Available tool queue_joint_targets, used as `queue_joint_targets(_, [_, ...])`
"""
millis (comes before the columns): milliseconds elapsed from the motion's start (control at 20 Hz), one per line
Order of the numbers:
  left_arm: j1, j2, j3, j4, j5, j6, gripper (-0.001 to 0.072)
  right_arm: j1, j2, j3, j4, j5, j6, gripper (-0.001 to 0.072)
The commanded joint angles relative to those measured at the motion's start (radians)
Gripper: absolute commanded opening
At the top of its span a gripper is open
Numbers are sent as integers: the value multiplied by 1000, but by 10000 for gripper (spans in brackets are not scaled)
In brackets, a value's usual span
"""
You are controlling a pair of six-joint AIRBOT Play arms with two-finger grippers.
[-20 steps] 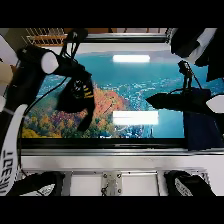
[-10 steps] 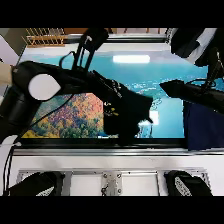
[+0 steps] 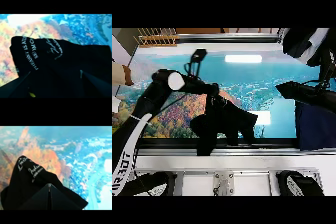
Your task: Fold the clothes and pants, and hang the long-sleeved shirts on hangers.
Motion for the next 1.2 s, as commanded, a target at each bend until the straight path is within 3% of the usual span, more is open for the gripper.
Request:
queue_joint_targets(0, [235, 8, -106, -92, -66, -32, 691, 0, 0, -2, -111, 60, 44, 14])
queue_joint_targets(150, [397, 39, -335, -168, -64, -32, 690, 2, -7, -4, -116, 82, 44, 14])
queue_joint_targets(300, [466, 38, -545, -214, -37, -31, 690, 2, -7, -21, -115, 80, 44, 14])
queue_joint_targets(550, [366, 32, -682, -266, 137, -20, 690, 2, -7, -45, -115, 81, 46, 14])
queue_joint_targets(750, [245, -50, -624, -264, 143, -20, 682, 2, -7, -46, -131, 81, 63, 14])
queue_joint_targets(800, [224, -73, -603, -263, 136, -20, 469, 2, -10, -46, -138, 82, 63, 14])
queue_joint_targets(850, [213, -89, -585, -264, 129, -20, 204, 2, -14, -46, -146, 87, 79, 14])
queue_joint_targets(900, [208, -98, -566, -263, 122, -20, 10, 1, -23, -46, -161, 101, 108, 14])
queue_joint_targets(1000, [224, -88, -532, -262, 110, -19, 7, 2, -60, -48, -221, 160, 141, 17])
queue_joint_targets(1050, [241, -76, -516, -262, 101, -19, 7, 2, -87, -61, -235, 201, 141, 109])
queue_joint_targets(1100, [263, -59, -500, -261, 92, -19, 7, 3, -114, -85, -233, 238, 141, 377])
queue_joint_targets(1150, [284, -45, -489, -262, 87, -18, 7, 16, -143, -122, -230, 266, 133, 533])
